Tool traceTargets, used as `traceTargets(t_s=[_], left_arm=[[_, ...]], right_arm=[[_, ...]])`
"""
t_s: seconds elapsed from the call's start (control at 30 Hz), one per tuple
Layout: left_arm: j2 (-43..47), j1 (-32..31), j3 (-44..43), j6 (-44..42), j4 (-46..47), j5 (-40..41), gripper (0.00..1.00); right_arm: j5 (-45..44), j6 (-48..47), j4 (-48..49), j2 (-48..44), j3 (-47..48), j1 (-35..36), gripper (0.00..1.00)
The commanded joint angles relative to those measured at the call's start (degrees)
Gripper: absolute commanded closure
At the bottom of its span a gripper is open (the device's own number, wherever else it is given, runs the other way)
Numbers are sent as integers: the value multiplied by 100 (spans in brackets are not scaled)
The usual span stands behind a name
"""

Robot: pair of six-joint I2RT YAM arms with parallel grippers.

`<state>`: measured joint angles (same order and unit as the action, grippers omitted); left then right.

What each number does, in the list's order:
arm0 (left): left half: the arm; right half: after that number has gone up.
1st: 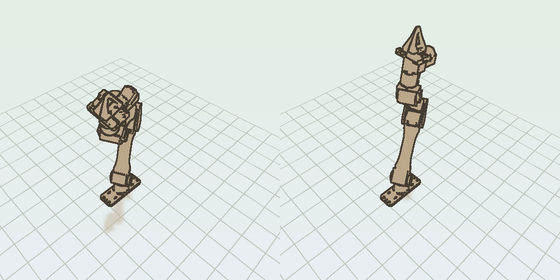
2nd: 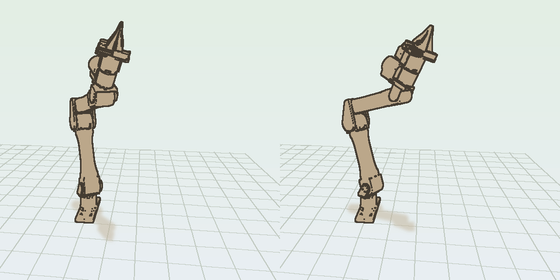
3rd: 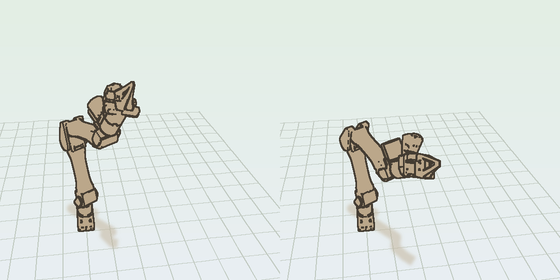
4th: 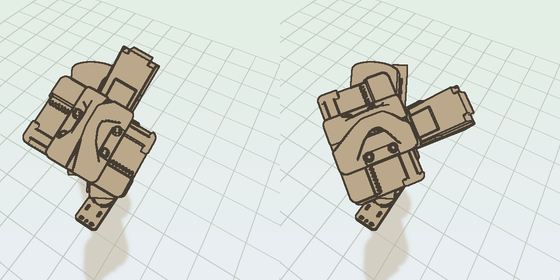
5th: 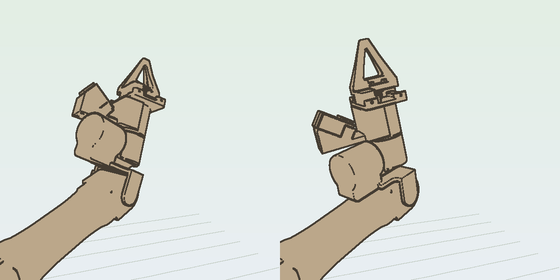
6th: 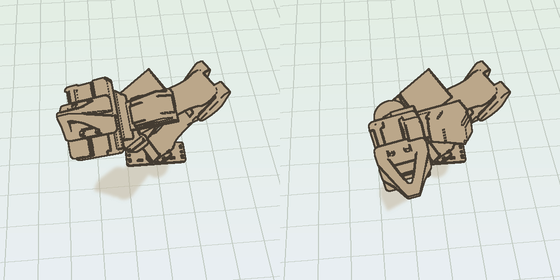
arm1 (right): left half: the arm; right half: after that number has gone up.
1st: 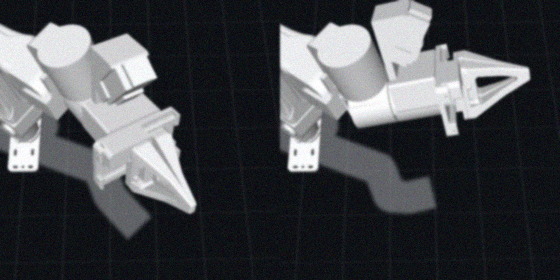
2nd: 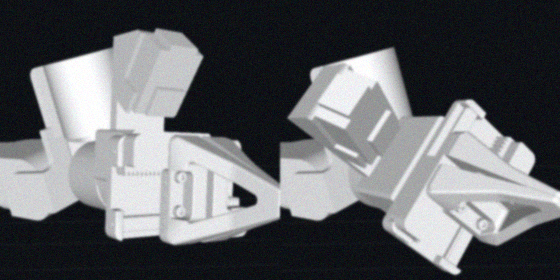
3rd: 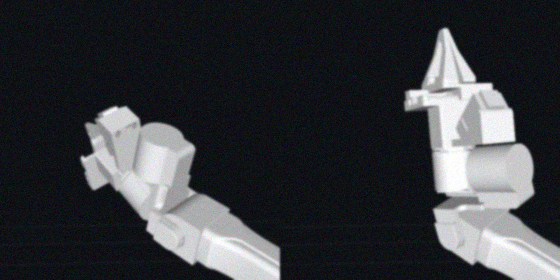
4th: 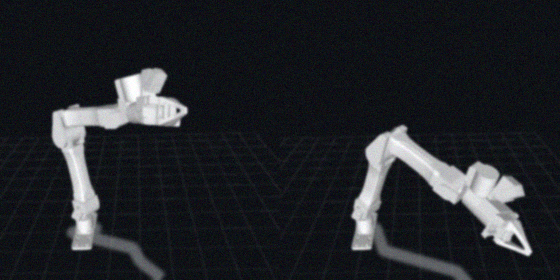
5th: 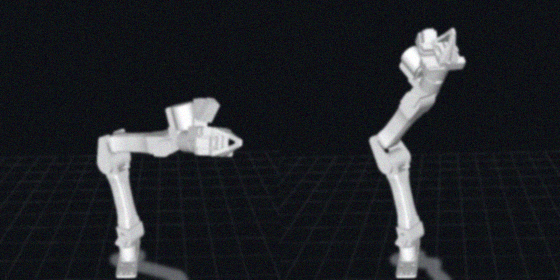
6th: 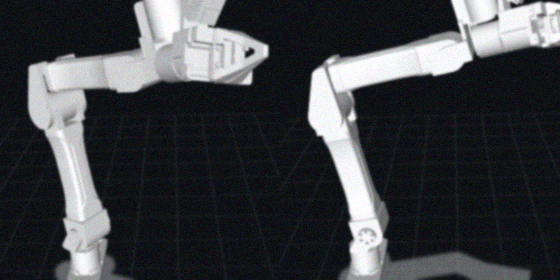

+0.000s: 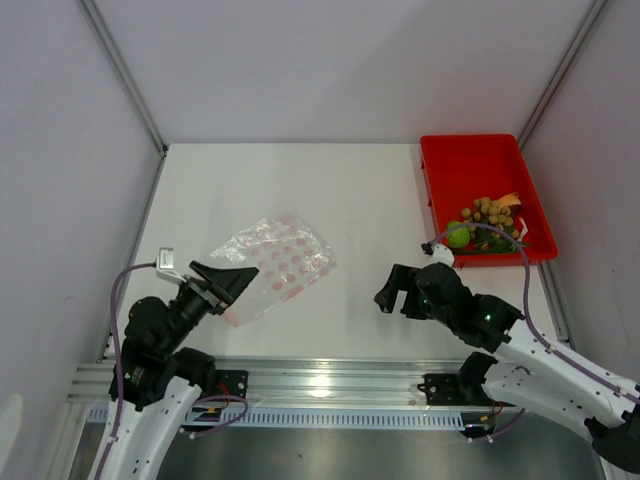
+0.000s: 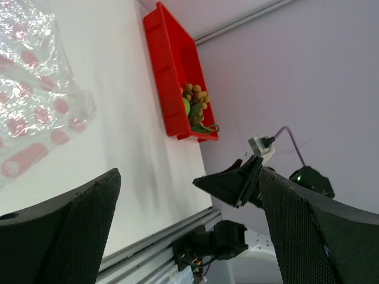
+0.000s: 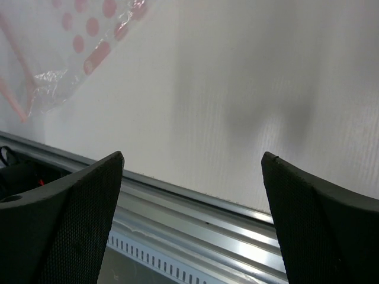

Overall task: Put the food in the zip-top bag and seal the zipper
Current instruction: Pick up the zipper food storage bag at the center of the board.

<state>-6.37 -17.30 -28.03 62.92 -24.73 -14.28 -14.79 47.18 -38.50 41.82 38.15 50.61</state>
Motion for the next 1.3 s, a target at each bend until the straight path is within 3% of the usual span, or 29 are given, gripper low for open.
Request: traceTargets(t_s=[0.0,0.13,0.23,0.43,0.5,0.53,0.67,0.8,0.93,1.27], left_arm=[[92,-10,-449,-551,-919,-180,1],[382,-10,-571,-693,-1086,13,1],[251,-10,-966,-772,-1866,653,1],[-259,-10,-2381,-1386,-3537,2200,1],[-172,-10,-2819,-1370,-3940,2856,7],[-128,-10,-2909,-1239,-4099,3131,16],[-13,-10,-3182,-808,-4830,4187,19],[-171,-10,-3200,-781,-5111,4355,19],[-102,-10,-3217,-710,-5217,4390,18],[285,-10,-3261,-667,-5393,4742,18]], right_arm=[[746,-174,1079,247,-97,-69,1],[1389,62,2722,651,-422,-157,1],[1602,125,3550,1291,-414,10,1],[935,-787,3622,3266,1050,1064,1],[548,-1271,3499,3717,1491,1310,1],[469,-1429,3490,4137,1859,1485,2],[328,-2045,3534,5087,2721,1741,4],[371,-2590,3647,5897,3435,1917,5],[661,-2845,3788,6627,3997,1953,15],[337,-3592,3305,8245,5870,2304,16]])
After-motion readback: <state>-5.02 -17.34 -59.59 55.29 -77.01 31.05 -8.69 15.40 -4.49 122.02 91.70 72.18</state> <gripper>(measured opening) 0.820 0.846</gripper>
